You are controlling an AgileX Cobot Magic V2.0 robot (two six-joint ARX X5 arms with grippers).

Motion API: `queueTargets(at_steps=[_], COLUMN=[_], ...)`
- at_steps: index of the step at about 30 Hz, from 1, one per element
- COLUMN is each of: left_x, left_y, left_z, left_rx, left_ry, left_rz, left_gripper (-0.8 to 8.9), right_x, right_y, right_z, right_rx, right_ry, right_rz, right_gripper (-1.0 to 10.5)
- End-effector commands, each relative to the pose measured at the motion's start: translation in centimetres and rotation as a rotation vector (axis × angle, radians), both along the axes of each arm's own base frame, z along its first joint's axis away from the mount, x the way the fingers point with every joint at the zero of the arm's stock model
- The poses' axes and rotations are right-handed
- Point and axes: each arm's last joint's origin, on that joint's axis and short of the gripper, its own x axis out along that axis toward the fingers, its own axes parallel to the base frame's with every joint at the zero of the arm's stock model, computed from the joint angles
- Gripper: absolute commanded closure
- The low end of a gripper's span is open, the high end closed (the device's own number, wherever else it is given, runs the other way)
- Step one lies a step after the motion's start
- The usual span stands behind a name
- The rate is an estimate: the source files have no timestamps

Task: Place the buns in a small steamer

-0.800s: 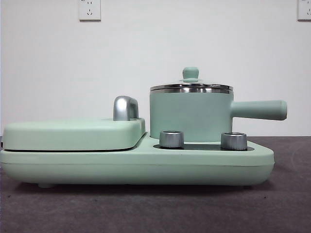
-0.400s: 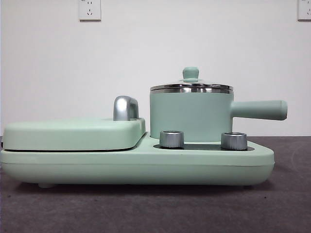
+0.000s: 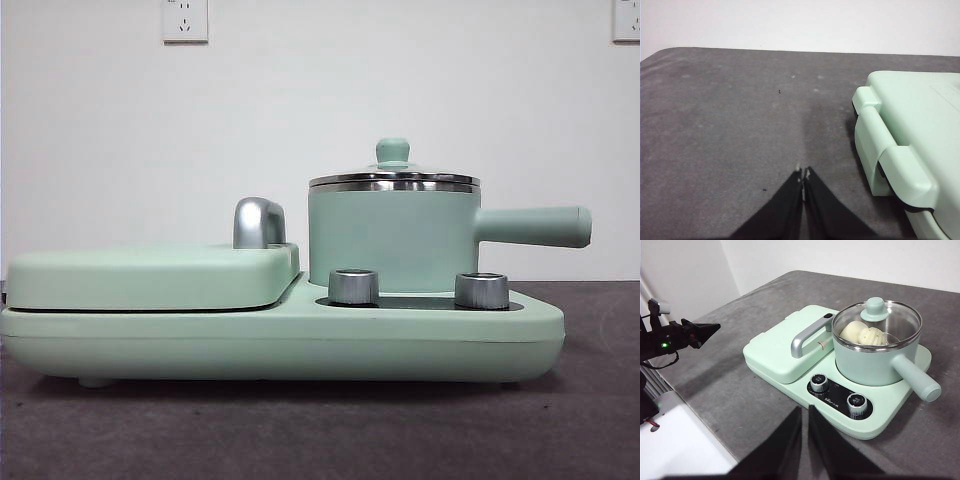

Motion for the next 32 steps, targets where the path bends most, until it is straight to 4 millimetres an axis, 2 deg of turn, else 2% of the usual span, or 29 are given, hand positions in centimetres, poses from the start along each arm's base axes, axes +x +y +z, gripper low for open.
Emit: queueTargets(at_steps=[1,4,7,11,17,24,32], left_x=[0.1,0.1,0.1,0.1,0.1,0.1,0.1], left_y=[0.0,0.0,0.0,0.0,0.0,0.0,0.0], left_z=[-0.7,-0.7,-0.7,-0.7,-0.7,-0.7,-0.7], left_rx=[-0.005,-0.005,-0.005,-0.005,-0.005,-0.005,-0.005], left_ry=[0.025,0.025,0.025,0.025,0.025,0.025,0.025], left_rz=[0.004,0.004,0.004,0.004,0.004,0.004,0.004], left_gripper=[8.07,8.07,8.07,8.07,8.07,8.07,8.07], right_x=[0.0,0.6,2.5,6.1,9.3,9.8,10.0], right_y=[0.0,0.4,0.9,1.0,-0.3,-1.2,-1.6], right_z=[0.1,-0.1,-0.9,-3.8,-8.8,-13.6,-16.6], right_rx=[0.002,0.019,0.048,0.072,0.035,-0.116,-0.153], right_ry=[-0.017,-0.033,-0.100,-0.183,-0.224,-0.243,-0.209], right_rz=[-0.013,-0.074,-0.187,-0.312,-0.527,-0.755,-0.872], right_gripper=[9.3,9.3,9.3,9.3,9.3,9.3,9.3])
